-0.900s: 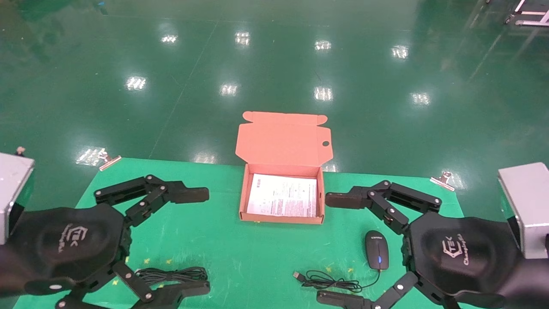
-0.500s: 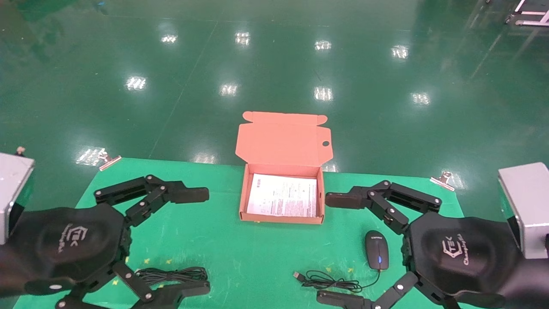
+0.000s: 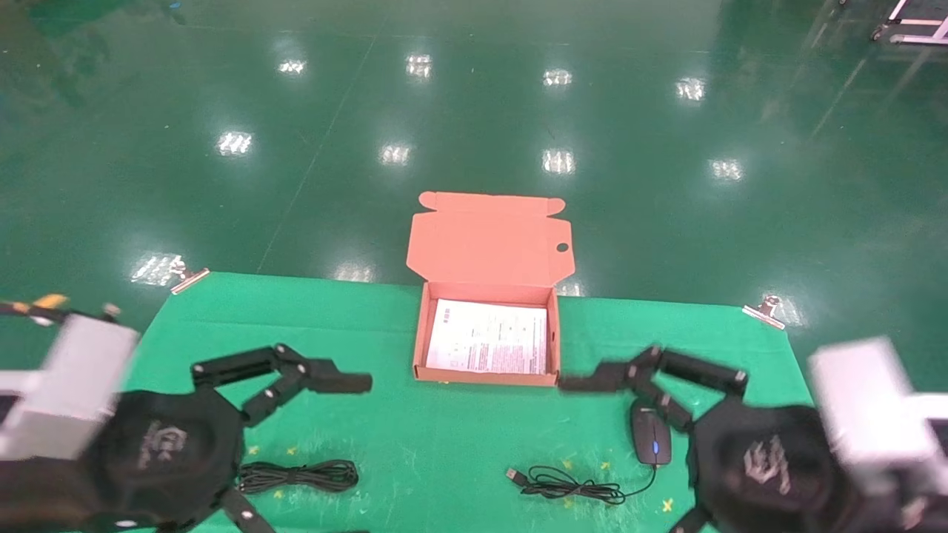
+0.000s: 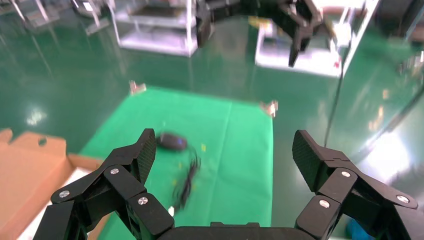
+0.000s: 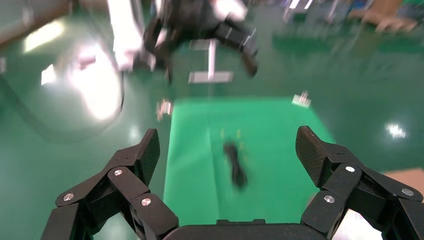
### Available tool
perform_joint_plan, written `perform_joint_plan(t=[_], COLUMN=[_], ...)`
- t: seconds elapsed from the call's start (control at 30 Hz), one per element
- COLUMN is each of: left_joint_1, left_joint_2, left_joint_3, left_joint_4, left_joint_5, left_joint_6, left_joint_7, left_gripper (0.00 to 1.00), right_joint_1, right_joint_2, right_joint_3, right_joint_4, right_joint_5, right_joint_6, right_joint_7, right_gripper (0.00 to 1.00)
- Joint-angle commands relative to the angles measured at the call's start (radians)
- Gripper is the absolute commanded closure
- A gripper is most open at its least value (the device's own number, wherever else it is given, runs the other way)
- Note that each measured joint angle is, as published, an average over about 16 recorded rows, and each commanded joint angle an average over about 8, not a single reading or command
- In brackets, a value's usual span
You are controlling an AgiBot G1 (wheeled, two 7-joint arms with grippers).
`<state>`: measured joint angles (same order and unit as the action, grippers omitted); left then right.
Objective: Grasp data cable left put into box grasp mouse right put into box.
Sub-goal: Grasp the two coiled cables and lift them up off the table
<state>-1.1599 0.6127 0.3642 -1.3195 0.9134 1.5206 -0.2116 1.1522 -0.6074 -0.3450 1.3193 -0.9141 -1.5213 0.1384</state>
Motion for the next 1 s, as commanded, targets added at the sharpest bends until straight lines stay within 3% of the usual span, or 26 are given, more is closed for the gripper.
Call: perform_joint_plan(t=[0.03, 0.3, 0.57, 0.77, 1.0], left_joint_1=[-0.021, -0.150, -0.228, -0.250, -0.238], left_joint_2=[0.000, 0.057, 0.125, 0.178, 0.224], left_joint_3=[0.019, 0.146, 0.269, 0.352, 0.419], left_joint_4=[-0.010, -0.017, -0.022, -0.020, -0.003], left_joint_5=[0.044, 0.277, 0.518, 0.727, 0.930], left_joint_6=[0.006, 0.029, 0.005, -0.036, -0.099], left_joint_7=[-0.007, -0.012, 0.015, 0.035, -0.017], left_gripper=[0.00, 0.00, 0.00, 0.00, 0.00], right_joint_1=[0.021, 0.192, 0.308, 0.319, 0.272], right_joint_2=[0.004, -0.048, -0.121, -0.166, -0.194], right_joint_3=[-0.017, -0.174, -0.367, -0.459, -0.499], right_joint_4=[0.014, 0.029, 0.034, 0.036, 0.031], right_joint_5=[-0.053, -0.351, -0.640, -0.813, -0.938], right_joint_6=[-0.006, -0.041, -0.027, 0.018, 0.103], right_joint_7=[-0.008, -0.120, -0.208, -0.245, -0.200], right_gripper=[0.00, 0.00, 0.00, 0.00, 0.00])
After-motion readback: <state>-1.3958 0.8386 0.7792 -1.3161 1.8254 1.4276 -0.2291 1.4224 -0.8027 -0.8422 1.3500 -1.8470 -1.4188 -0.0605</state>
